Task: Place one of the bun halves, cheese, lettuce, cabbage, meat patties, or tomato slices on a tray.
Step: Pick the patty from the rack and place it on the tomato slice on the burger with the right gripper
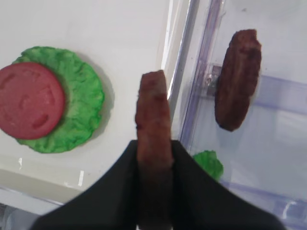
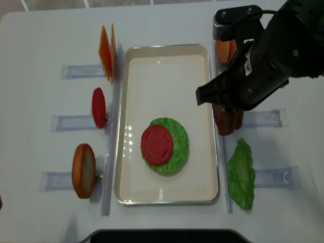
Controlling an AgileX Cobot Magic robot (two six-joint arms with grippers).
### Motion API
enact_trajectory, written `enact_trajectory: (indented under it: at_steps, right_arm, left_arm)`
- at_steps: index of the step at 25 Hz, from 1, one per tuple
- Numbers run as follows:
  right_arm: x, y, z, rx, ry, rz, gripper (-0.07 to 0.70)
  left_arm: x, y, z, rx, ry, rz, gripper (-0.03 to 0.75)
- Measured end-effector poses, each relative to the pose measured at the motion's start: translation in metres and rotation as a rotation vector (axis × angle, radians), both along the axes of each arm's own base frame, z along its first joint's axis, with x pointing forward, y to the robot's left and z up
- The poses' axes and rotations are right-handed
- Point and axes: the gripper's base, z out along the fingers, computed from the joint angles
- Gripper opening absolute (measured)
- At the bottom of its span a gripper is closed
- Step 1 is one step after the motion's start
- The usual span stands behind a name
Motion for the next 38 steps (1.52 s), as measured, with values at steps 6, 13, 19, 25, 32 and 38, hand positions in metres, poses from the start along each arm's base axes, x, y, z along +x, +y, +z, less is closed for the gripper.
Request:
enact_trajectory:
  at_steps: [6,13,19,25,32,38]
  right_arm:
    - [-0.029,0.009,0.014,0.006,0.02,0.016,0.11]
    - [-0.043,0.021,0.015,0.018,0.031,0.066,0.11]
    - [-0.054,0.044,0.012,0.23,0.024,0.176,0.11]
    - [-0.056,0.049,-0.005,0.446,0.059,0.244,0.11]
    - [-0.044,0.044,-0.011,0.742,0.008,0.246,0.11]
    - [-0.033,0.041,-0.024,0.843,-0.021,0.214,0.11]
  left_arm:
    - [0.0,0.0,0.0,0.0,0.0,0.0,-0.007]
    - [0.0,0.0,0.0,0.0,0.0,0.0,-0.007]
    - [0.0,0.0,0.0,0.0,0.0,0.0,-0.007]
    - [0.0,0.0,0.0,0.0,0.0,0.0,-0.007]
    - [0.0,0.0,0.0,0.0,0.0,0.0,-0.007]
    - [0.0,0.0,0.0,0.0,0.0,0.0,-0.007]
